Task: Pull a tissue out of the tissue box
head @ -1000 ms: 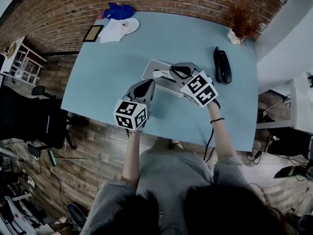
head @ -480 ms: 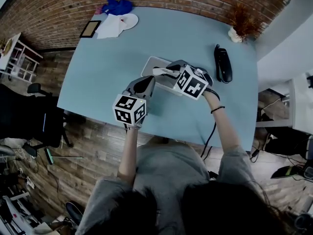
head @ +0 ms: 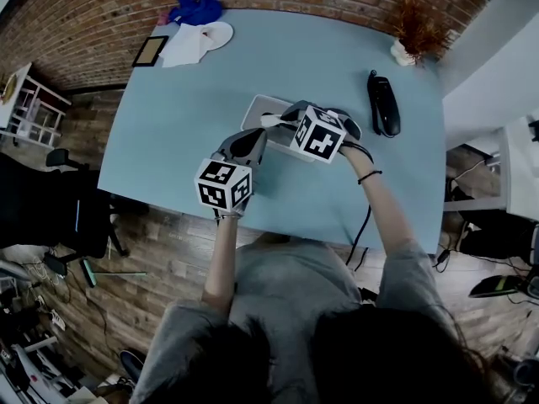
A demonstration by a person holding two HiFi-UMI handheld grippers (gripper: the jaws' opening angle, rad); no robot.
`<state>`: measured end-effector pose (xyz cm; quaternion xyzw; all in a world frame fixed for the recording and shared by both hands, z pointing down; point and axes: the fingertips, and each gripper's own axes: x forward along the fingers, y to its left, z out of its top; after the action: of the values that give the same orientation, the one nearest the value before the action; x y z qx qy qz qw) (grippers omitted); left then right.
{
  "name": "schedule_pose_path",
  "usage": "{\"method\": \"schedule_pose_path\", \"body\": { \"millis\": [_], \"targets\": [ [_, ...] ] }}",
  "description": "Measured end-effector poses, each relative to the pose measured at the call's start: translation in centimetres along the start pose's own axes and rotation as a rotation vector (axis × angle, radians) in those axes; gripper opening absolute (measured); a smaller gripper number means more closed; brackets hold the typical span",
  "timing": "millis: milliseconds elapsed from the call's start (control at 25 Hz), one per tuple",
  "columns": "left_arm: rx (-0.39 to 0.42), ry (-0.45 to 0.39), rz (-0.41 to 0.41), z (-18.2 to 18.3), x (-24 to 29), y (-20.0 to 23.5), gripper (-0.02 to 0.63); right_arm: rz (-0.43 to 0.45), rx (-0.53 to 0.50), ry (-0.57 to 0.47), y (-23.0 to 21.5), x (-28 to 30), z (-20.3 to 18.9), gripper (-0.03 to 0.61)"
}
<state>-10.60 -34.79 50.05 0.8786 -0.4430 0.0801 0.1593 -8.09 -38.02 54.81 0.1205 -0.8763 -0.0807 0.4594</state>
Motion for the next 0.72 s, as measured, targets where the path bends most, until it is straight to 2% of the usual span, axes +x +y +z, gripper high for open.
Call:
{"method": "schedule_pose_path", "body": {
  "millis": [120,400,720],
  "targets": [
    [0.003,0.006,-0.005,-0.1,0.2,-0.1,0.003,-0.003,-0.014,0.018,-0.2,0.3,-0.3,0.005],
    [0.003,0.012,-0.013,-0.5,0.2,-0.3,0.003,-0.007,-0.012,0.019,-0.3,0.0,-0.2,0.002],
    [0.013,0.008,-0.019,-0.3,-0.3,-1.0,0.003,-0.039,-0.002,-0.028,-1.0,-1.7,1.2,0.002]
  ]
}}
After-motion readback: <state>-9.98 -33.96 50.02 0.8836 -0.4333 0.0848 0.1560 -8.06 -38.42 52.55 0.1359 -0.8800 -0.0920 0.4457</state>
